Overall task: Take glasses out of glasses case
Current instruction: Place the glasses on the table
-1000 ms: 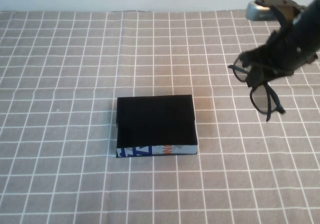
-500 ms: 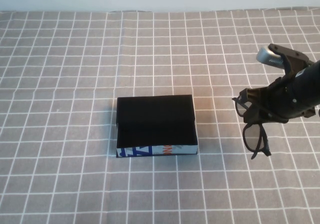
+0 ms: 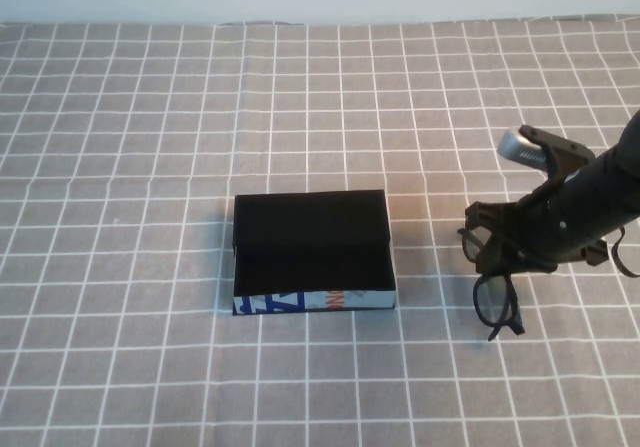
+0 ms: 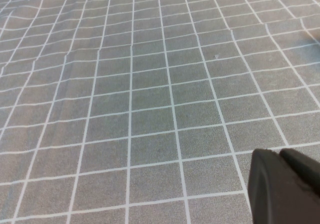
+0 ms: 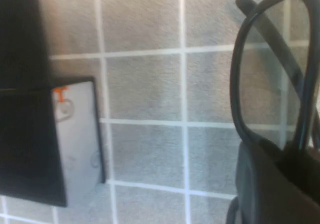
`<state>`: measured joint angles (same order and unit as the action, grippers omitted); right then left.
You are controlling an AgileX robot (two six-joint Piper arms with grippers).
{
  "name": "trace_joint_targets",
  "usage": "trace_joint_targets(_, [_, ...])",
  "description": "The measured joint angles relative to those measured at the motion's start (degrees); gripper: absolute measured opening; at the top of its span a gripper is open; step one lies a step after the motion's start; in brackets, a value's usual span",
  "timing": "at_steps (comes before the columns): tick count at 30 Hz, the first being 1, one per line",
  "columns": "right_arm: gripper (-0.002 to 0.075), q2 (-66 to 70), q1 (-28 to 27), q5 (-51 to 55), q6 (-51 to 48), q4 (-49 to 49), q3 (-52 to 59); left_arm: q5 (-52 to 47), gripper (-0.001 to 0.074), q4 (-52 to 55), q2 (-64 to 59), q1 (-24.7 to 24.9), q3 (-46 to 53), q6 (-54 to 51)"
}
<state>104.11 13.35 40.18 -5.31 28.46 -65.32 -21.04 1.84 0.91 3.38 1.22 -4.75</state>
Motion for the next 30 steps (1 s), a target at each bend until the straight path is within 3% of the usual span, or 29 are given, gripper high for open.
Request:
trace_joint_targets(6, [0.009,0.6,0.0,0.0,0.0,-2.2,0.0,0.0,-0.0004,0.0,0.0,0.0,0.0,0.0])
trace_joint_targets(12, [0.0281,0.6,0.0,0.5,0.1,-3.6,0.0,0.0,-0.0004,0.0,0.0,0.0,0.0,0.0])
trace_joint_targets(18, [0.0321,-0.6,0.0,3.2,0.2,-5.3,-1.2,0.0,-0.0005,0.0,0.0,0.0,0.0,0.0])
trace_joint_targets(22, [0.0272,-5.3,0.0,6.7,0.2,-7.6,-1.5,0.0,-0.0004,0.0,0.0,0.0,0.0,0.0])
trace_joint_targets(28, [0.005,-15.6,0.0,14.3,0.2,-10.4,-0.9,0.0,-0.0004,0.0,0.0,0.0,0.0,0.0])
trace_joint_targets(30, [0.0014,-20.5,0.0,14.9,0.2,-10.7,0.7,0.0,-0.0004,0.0,0.0,0.0,0.0,0.0])
